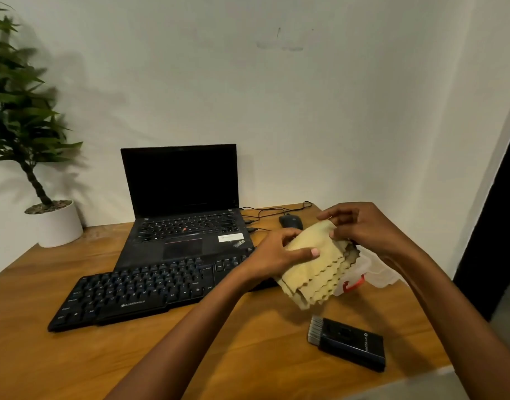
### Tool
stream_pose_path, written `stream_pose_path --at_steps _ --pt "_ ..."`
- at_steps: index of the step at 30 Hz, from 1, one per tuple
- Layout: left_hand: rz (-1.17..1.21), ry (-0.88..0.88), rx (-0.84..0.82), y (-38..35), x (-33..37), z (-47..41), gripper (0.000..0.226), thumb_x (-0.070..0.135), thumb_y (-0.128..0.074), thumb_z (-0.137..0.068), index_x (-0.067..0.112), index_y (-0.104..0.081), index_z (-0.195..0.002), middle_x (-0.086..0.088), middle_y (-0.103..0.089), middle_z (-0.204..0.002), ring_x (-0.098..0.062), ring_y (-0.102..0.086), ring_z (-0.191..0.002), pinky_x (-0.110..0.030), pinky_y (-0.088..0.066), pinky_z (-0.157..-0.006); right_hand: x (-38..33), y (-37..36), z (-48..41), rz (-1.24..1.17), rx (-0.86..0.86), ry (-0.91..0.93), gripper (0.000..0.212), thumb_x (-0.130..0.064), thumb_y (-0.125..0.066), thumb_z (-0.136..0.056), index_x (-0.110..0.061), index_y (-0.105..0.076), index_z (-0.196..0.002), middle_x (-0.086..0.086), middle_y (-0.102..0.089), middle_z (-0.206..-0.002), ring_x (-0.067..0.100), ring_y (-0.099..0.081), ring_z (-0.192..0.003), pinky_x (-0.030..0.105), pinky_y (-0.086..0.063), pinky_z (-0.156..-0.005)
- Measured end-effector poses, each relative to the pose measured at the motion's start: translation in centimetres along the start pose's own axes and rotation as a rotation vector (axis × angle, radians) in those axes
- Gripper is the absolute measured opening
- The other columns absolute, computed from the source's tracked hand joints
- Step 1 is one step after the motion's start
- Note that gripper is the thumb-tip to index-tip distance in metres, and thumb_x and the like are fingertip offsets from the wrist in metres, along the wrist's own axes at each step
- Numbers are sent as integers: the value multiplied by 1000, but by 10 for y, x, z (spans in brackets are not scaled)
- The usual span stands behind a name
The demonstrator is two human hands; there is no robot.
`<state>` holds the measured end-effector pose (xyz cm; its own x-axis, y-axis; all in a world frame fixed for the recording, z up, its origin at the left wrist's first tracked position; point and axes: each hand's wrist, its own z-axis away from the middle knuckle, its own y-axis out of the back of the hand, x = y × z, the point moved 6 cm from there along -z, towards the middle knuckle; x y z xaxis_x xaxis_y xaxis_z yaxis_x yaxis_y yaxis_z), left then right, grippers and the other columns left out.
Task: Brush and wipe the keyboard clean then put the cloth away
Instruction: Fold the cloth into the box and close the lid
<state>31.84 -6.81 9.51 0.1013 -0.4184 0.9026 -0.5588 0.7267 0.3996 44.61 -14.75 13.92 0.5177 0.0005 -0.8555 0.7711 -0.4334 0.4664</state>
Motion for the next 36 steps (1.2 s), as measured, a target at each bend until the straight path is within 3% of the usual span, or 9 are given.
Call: stream_pose_path --at_steps 7,12,15,17,19,22,25,31,36 --pt "24 60 -220 -1 2 -52 17 25 -68 -85 28 -60 -100 -5 -66 -101 -20 -62 -84 -29 -50 -71 18 9 -26 115 -117 -15 16 -12 -68 -81 -18 -65 -96 -2 -61 -96 13 -59 -85 18 -48 -63" --pt "322 319 -17 11 -28 -105 17 25 -67 -86 12 -60 -95 -4 -66 -87 -16 -64 -76 -28 -57 -71 55 32 -51 -203 266 -164 9 -4 -68 -79 -1 -62 -84 12 -61 -74 18 -58 -60 23 -46 -48" --pt "438 414 36 6 -50 -122 17 11 -72 -81 11 -56 -86 -9 -64 -92 -22 -60 -88 -40 -51 -90 93 27 -55 -308 389 -305 15 2 -68 -77 -6 -55 -76 17 -61 -79 21 -57 -59 23 -47 -47" --pt "291 401 118 5 -61 -130 25 5 -76 -76 13 -55 -86 -5 -59 -91 -24 -56 -90 -40 -51 -89 112 22 -55 -183 386 -355 18 2 -68 -75 -6 -53 -82 17 -61 -84 23 -59 -64 27 -49 -49" --pt "86 365 184 1 -62 -133 32 6 -76 -77 11 -54 -99 1 -52 -89 -20 -55 -87 -28 -53 -67 121 19 -56 52 368 -332 21 2 -68 -75 -5 -52 -86 13 -59 -86 25 -60 -69 30 -52 -51" --pt "-162 274 141 -12 -59 -142 47 7 -76 -76 7 -53 -118 -6 -56 -112 -19 -57 -85 -20 -49 -53 119 11 -58 337 297 -283 19 1 -69 -73 -9 -53 -76 13 -62 -85 27 -63 -70 38 -58 -61" --pt "-512 173 72 -30 -56 -149 44 5 -74 -77 10 -56 -117 -9 -57 -122 -20 -59 -97 -23 -51 -66 118 0 -57 604 196 -275 15 -8 -71 -77 -13 -57 -78 12 -64 -94 25 -65 -79 38 -57 -75" --pt "-1187 -16 1 -55 -51 -147 42 21 -71 -82 16 -56 -121 -7 -49 -127 -25 -52 -112 -35 -43 -86 108 -13 -48 970 105 -223 26 -20 -63 -87 -12 -59 -111 8 -62 -109 20 -62 -93 25 -49 -78" --pt "-1070 -58 144 -39 -50 -132 26 33 -61 -89 22 -63 -112 -1 -56 -123 -22 -46 -117 -37 -33 -98 80 -8 -13 867 140 -84 24 -27 -61 -88 -15 -65 -108 4 -61 -115 16 -59 -98 24 -50 -78"
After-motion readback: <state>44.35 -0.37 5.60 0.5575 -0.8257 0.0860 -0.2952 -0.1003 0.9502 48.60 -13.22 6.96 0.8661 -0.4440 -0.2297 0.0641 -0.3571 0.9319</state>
